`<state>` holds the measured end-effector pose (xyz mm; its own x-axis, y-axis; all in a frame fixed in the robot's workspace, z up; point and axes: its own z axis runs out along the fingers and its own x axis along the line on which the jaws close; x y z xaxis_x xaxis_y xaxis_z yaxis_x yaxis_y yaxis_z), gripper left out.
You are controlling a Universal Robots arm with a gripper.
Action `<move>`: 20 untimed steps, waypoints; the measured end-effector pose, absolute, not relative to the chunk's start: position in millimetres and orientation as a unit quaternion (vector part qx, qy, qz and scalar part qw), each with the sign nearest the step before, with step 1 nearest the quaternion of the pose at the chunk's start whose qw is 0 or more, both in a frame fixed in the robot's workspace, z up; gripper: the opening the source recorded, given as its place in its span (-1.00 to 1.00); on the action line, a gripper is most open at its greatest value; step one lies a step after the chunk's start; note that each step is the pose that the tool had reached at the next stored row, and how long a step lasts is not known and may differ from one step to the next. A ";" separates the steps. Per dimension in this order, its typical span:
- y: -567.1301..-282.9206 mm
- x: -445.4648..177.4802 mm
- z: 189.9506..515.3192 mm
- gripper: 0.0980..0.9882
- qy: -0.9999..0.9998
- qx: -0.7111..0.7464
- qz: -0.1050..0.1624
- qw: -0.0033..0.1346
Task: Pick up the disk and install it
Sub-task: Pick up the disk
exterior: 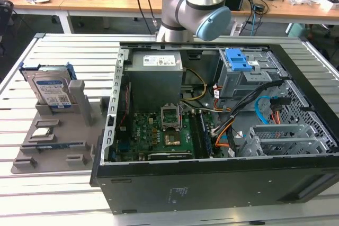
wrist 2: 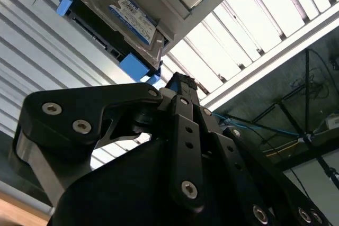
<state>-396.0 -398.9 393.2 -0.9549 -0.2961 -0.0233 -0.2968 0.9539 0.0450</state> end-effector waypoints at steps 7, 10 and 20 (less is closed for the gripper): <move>-398.9 -396.0 393.2 -0.98 0.979 -0.201 0.024 0.007; -398.9 -396.0 393.2 -0.98 0.976 -0.216 0.025 0.006; -398.9 -396.0 393.2 -0.98 0.959 -0.282 0.025 0.005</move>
